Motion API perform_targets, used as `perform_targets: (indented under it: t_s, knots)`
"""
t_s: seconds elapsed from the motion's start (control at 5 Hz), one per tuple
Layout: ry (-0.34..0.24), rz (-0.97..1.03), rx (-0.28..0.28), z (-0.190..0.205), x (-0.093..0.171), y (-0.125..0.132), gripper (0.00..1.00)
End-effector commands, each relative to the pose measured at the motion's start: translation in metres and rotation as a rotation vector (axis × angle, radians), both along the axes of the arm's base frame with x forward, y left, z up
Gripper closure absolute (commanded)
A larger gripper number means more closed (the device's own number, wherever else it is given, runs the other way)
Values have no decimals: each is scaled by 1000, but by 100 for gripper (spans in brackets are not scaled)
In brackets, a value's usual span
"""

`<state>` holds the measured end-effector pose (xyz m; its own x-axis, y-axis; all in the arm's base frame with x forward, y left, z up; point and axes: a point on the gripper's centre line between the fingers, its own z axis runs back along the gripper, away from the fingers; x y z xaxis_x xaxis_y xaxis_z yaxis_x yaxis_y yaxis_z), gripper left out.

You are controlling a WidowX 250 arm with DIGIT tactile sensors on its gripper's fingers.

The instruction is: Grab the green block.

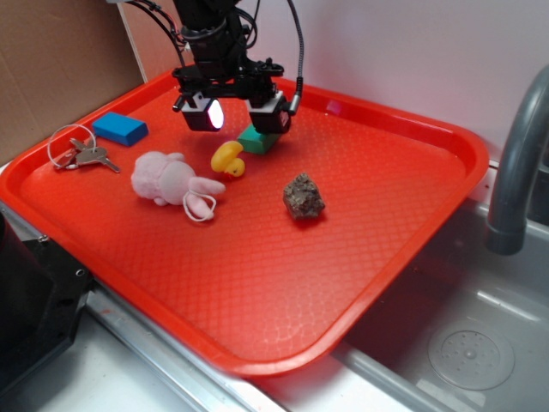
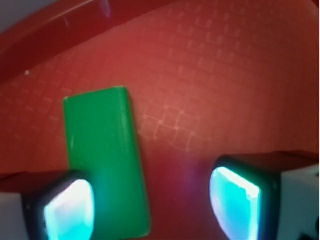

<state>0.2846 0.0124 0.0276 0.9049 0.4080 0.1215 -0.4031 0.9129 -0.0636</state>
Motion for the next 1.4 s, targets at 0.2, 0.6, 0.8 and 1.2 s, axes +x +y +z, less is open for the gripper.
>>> perform_targets:
  t_s: [0.2,0.6,0.8,1.2]
  knots:
    - [-44,-101,33,11,-13,-15,0]
    - [-124,-207,23,51,-50,-27,0]
    - [-148,-229,19,55,-39,-25,0]
    - [-109,-440,26,23,-18,-29,0]
